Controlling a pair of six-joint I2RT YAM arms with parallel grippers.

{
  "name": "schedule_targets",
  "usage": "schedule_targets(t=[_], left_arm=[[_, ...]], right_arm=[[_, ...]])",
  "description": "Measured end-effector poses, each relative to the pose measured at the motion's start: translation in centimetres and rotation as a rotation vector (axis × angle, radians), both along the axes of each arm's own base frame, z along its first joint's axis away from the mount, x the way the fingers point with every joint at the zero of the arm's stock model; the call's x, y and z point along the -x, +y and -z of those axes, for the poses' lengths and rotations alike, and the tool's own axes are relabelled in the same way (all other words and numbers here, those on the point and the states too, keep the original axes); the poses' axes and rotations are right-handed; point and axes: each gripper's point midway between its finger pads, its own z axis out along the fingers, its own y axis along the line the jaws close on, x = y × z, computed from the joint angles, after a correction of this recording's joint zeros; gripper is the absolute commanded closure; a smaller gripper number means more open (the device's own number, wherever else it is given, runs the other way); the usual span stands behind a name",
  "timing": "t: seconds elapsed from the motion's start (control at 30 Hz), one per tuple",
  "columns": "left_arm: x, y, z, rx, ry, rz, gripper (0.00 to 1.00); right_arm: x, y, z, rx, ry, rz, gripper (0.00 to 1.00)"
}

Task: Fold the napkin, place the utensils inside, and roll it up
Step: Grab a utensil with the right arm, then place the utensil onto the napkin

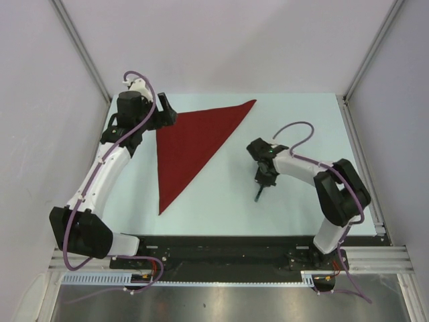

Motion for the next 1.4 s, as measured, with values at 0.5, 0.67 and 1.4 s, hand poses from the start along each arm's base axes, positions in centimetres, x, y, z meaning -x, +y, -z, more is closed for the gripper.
schedule_targets(t=[0.5, 0.67, 1.4], left_arm=[[-0.4, 1.8, 0.4, 0.049, 0.015, -0.036, 0.12], [-0.6, 2.3, 0.2, 0.06, 0.012, -0.041, 0.12], [-0.7, 2.6, 0.3, 0.105, 0.023, -0.035, 0.12]], right_arm=[[-12.0, 22.3, -6.6, -0.337, -0.258, -0.196, 1.0], [-13.4, 24.6, -4.5, -0.391, -0.25, -0.151, 1.0], [-15.5, 26.5, -1.7, -0.506, -0.232, 0.072, 1.0]])
